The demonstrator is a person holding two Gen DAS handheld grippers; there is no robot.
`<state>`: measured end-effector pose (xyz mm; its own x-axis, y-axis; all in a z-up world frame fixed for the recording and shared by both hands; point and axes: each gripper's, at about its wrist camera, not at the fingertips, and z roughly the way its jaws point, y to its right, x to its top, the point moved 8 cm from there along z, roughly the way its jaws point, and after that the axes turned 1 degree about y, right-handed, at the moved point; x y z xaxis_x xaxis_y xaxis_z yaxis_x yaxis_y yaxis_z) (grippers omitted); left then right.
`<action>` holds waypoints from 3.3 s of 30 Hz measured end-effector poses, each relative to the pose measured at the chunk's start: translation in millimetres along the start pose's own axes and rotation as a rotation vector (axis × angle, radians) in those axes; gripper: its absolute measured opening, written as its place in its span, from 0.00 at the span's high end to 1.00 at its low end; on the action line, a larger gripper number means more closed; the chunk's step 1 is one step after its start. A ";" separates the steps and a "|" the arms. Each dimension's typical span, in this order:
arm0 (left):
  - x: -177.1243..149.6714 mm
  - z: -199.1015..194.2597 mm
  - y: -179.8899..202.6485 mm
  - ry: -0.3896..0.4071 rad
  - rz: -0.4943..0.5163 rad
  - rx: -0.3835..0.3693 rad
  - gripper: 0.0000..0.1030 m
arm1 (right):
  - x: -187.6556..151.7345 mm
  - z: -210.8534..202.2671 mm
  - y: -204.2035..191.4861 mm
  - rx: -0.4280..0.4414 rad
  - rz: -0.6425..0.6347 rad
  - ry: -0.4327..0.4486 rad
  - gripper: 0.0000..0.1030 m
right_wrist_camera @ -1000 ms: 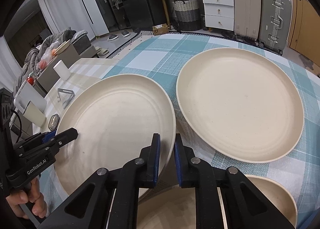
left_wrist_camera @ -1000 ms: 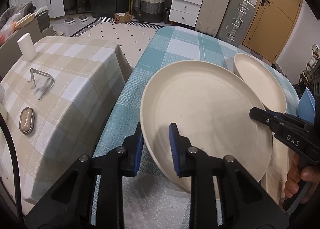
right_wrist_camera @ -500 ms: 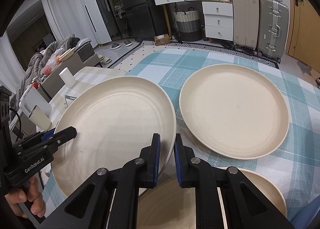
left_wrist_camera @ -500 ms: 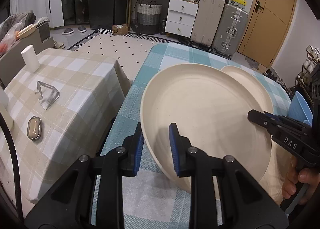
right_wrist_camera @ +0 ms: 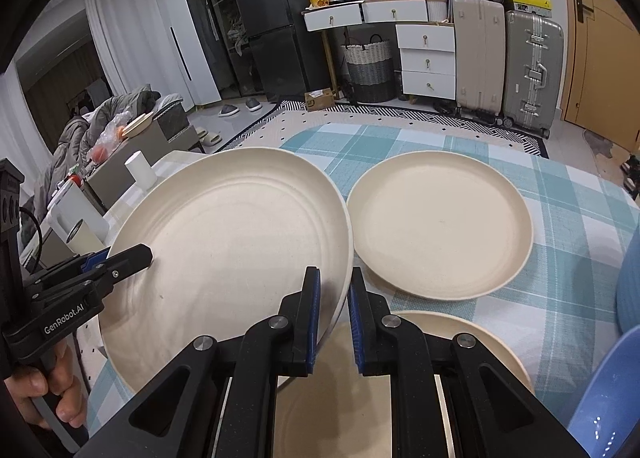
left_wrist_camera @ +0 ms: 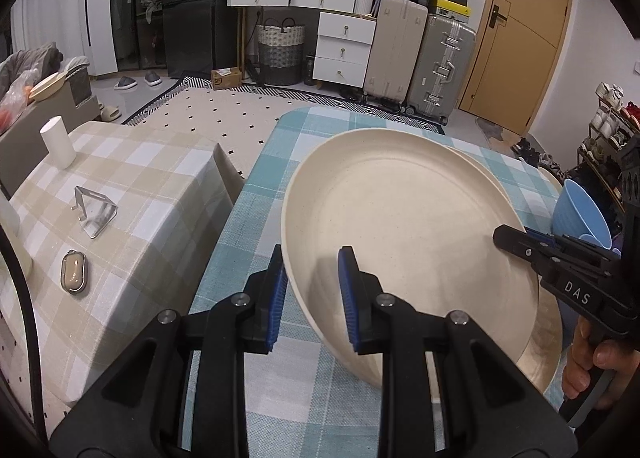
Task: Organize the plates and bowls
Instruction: 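Lift the cream plate with both grippers and carry it over another plate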
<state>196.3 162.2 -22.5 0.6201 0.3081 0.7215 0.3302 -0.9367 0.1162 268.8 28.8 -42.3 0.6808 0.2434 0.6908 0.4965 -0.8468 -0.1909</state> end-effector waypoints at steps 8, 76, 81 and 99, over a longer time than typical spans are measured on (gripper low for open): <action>-5.0 -12.6 28.5 -0.004 0.036 -0.038 0.79 | -14.7 -28.0 14.2 -0.027 0.026 0.011 0.86; -58.1 9.1 91.0 -0.080 0.215 -0.166 0.78 | -102.1 -93.5 36.5 -0.274 0.055 0.015 0.83; -60.5 6.5 89.1 -0.078 0.228 -0.168 0.78 | -103.1 -96.2 33.8 -0.281 0.061 0.022 0.83; -76.7 28.7 106.9 -0.121 0.281 -0.197 0.78 | -135.9 -96.7 33.7 -0.398 0.080 0.003 0.78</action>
<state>204.4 43.2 -85.0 0.7506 0.0403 0.6595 -0.0011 -0.9981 0.0623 141.0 -78.6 -75.2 0.7068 0.1686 0.6871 0.1942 -0.9801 0.0408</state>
